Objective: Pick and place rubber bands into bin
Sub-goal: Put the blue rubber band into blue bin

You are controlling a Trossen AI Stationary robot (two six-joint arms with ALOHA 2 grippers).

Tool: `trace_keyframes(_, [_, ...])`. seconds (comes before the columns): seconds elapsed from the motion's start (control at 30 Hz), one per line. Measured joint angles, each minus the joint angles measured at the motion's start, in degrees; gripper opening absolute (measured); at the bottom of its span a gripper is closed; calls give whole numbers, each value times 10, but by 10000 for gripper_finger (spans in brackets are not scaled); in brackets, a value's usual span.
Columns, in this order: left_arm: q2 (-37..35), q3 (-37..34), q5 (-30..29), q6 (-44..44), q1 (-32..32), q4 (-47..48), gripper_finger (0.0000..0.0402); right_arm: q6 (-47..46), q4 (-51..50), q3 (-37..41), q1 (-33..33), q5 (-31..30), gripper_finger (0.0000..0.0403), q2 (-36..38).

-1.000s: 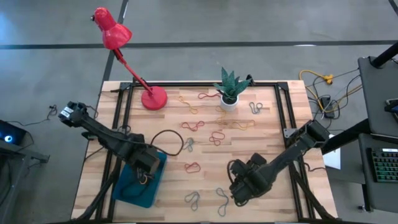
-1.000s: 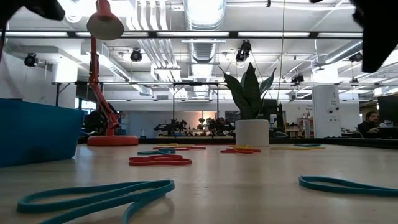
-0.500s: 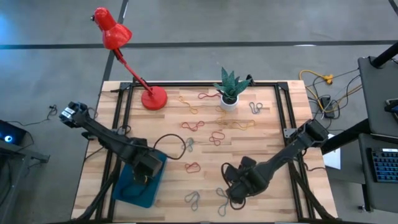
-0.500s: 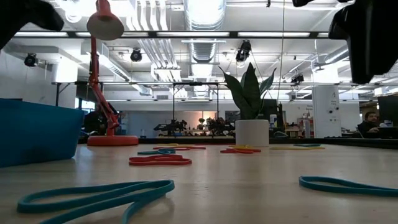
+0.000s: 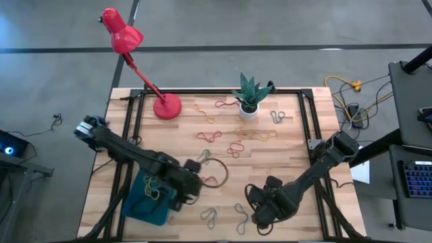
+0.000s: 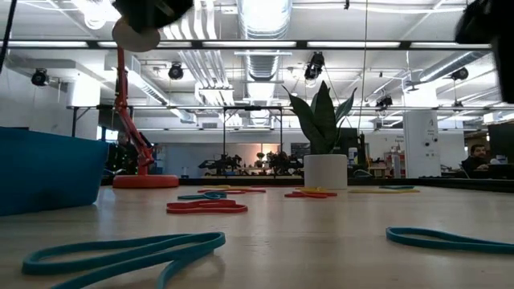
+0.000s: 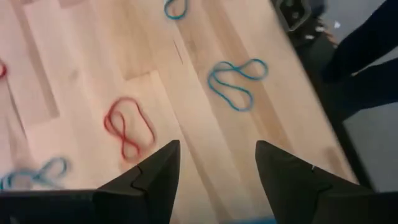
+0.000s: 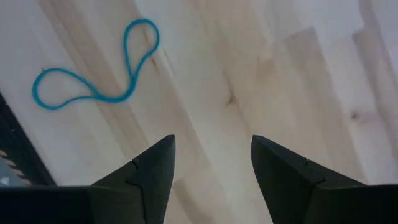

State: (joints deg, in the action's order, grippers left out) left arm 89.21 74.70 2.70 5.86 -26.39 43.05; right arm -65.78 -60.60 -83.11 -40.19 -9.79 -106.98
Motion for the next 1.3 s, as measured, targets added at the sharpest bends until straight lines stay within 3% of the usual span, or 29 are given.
trace_keyframes(0.2, [74,1,73,-37,24,-80,193,-77,0,0,-35,1,198,0])
trace_keyframes(0.3, [97,3,81,-37,27,-106,193,-119,0,0,-56,21,198,0])
trace_keyframes(0.5, [143,3,70,5,26,-132,193,-209,-1,0,-102,28,198,0])
trace_keyframes(0.7, [183,3,-4,121,15,-178,193,-304,-7,0,-134,25,198,0])
trace_keyframes(0.8, [198,4,-13,154,4,-213,193,-313,-11,0,-155,24,198,0])
trace_keyframes(1.0, [204,18,-20,162,-13,-221,193,-286,-61,2,-185,13,198,0])
trace_keyframes(1.13, [191,26,-22,163,-15,-212,193,-246,-63,4,-200,-47,198,1])
trace_keyframes(1.3, [156,26,-31,208,-19,-203,193,-113,37,46,-177,-94,198,1])
